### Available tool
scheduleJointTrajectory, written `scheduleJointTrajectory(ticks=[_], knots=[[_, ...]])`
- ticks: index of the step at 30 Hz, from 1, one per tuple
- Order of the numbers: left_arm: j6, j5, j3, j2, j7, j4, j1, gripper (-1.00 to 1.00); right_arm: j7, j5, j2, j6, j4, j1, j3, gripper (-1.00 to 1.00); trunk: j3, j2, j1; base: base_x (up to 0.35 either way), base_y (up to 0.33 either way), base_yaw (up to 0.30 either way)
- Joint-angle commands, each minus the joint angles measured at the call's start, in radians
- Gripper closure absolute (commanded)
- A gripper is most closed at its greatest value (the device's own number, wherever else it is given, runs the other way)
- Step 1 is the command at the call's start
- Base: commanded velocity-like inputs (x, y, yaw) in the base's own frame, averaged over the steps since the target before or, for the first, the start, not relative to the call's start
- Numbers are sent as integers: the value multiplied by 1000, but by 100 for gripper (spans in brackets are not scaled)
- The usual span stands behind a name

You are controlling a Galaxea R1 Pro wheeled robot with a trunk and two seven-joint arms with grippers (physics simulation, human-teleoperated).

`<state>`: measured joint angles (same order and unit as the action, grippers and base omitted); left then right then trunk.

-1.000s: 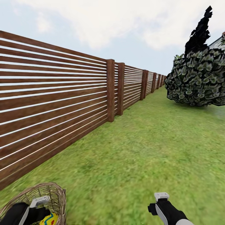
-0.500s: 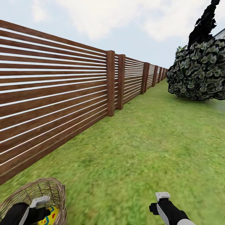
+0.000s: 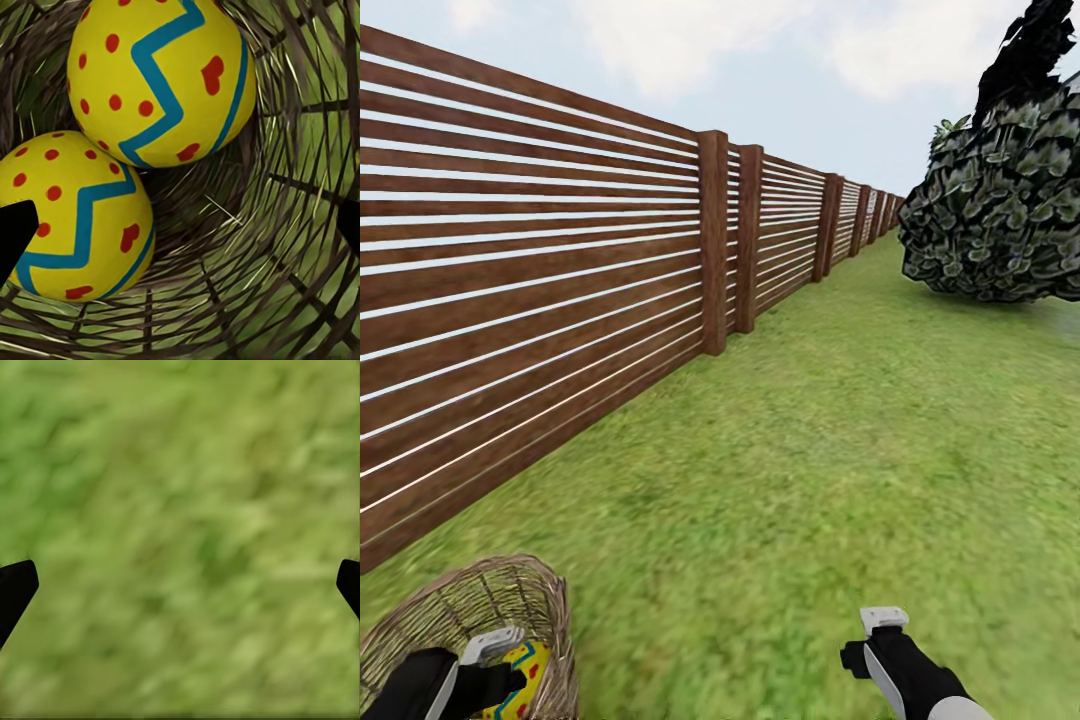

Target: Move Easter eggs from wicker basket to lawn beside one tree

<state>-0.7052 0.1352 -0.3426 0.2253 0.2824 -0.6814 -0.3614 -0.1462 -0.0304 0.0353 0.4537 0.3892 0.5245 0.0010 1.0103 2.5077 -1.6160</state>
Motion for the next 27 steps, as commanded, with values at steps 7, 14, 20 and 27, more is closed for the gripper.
scheduleJointTrajectory(ticks=[7, 14, 20, 27], knots=[[-3, 10, -4, -4, 9, -1, -1, -100, -1, -3, 0, 5, 35, 0, 0, -100, 28, 2, -3, 0, 0, 0], [-3, 10, -4, -7, 9, -1, 0, -100, -2, -3, 0, 1, 58, 0, 1, -100, 55, 4, -6, 0, 0, 0], [-3, 12, -4, -21, 9, -1, 0, -100, -1, -1, 20, -99, 138, 0, 2, -100, 78, 5, -9, 0, 0, 0], [-3, 13, -4, -23, 9, -1, 0, -100, 0, -2, 34, -367, 136, 0, 1, -100, 105, 7, -12, 0, 0, 0]])
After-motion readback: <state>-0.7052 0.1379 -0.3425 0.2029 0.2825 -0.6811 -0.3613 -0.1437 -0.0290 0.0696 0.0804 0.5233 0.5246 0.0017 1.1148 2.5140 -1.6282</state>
